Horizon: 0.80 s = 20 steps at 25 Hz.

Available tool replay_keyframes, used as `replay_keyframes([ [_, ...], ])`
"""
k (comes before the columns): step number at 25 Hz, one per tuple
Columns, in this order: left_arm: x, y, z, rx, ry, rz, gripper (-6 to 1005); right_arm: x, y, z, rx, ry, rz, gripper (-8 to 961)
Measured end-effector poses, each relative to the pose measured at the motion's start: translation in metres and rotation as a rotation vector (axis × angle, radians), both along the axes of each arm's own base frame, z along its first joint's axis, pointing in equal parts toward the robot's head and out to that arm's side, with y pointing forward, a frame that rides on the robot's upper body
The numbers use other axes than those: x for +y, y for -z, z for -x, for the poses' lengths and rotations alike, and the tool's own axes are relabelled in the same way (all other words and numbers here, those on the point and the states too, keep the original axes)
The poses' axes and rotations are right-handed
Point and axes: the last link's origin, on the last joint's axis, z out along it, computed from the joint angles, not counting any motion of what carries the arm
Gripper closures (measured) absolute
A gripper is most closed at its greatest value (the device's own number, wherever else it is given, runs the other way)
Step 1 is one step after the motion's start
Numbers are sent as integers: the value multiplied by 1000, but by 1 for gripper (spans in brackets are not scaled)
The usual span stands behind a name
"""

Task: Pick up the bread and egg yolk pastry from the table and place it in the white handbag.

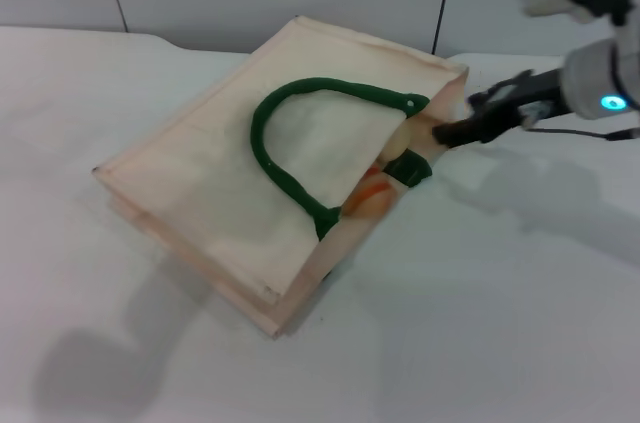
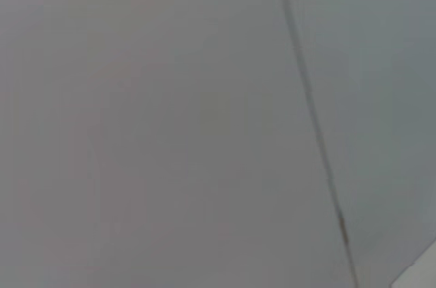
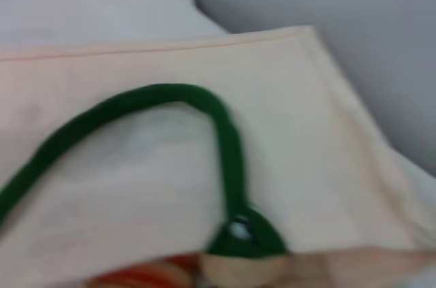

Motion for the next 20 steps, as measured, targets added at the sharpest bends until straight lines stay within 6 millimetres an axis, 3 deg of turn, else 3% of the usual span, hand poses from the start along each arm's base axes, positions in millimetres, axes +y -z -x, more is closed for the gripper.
replay_keyframes([
  [4,5,0,21,-40,-53,-37,241,0,-19,-23,4,58,-73,194],
  [7,8,-1,31,-64,-74,-73,242,0,-44,-44,42,101,-185,194],
  [14,12,1,54,-102,-110,-152,245,-4,-67,-50,191,41,-328,194],
  [17,12,0,57,-117,-104,-187,246,-8,-79,-47,328,-43,-420,194],
  [20,10,-3,59,-142,-89,-232,249,-8,-83,-50,344,-65,-463,194],
])
